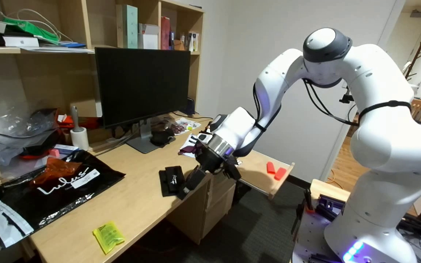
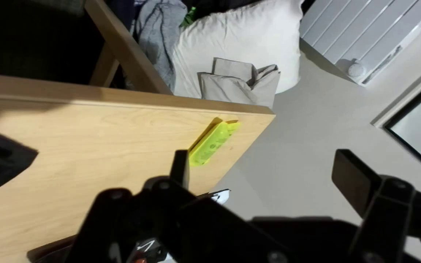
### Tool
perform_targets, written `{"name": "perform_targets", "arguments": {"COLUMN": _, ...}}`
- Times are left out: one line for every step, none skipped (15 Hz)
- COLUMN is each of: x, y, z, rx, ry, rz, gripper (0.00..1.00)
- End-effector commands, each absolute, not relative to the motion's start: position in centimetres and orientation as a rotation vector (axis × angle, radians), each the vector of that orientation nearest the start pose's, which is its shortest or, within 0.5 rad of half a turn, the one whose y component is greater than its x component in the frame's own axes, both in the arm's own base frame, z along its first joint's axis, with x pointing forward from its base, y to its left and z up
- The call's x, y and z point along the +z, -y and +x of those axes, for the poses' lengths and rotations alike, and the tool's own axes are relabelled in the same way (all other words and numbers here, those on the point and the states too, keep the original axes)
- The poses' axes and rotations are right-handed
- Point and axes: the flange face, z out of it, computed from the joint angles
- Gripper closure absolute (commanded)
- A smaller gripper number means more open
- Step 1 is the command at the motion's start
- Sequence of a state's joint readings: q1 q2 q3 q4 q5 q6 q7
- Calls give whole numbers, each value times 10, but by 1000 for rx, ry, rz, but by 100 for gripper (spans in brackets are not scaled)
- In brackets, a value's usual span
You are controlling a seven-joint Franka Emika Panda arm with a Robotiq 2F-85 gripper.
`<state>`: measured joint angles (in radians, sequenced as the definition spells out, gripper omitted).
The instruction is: Move the black cloth to the right
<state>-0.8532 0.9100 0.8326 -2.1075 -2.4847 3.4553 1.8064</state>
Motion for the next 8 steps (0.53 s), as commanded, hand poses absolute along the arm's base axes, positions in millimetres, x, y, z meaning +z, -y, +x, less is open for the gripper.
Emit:
{"name": "perform_targets", "arguments": {"x": 207, "y": -80, "z": 452, "rx": -593, "ry": 490, "rz": -2522, "gripper": 0}}
{"name": "perform_targets", "arguments": {"x": 217, "y": -75, "z": 456, "rx": -616, "ry": 475, "rz": -2560, "gripper": 0}}
{"name": "perform_targets", "arguments": {"x": 226, "y": -70, "z": 458, "rx": -635, "ry": 461, "rz": -2598, "gripper": 0}}
{"name": "perform_targets", "arguments": {"x": 233, "y": -65, "z": 459, "rx": -650, "ry": 444, "rz": -2640, "gripper": 0}}
{"name": "perform_targets", "arguments": {"x": 239, "y": -60, "z": 460, "rx": -662, "ry": 428, "rz": -2680, "gripper": 0}}
{"name": "perform_targets", "arguments": {"x": 242, "y": -54, "z": 462, "rx": -673, "ry": 409, "rz": -2722, "gripper": 0}}
{"name": "perform_targets", "arguments": {"x": 244, "y": -48, "z": 461, "rx": -674, "ry": 387, "rz": -2766, "gripper": 0}}
{"name": "perform_targets", "arguments": {"x": 243, "y": -41, "z": 460, "rx": -667, "ry": 364, "rz": -2809, "gripper": 0}}
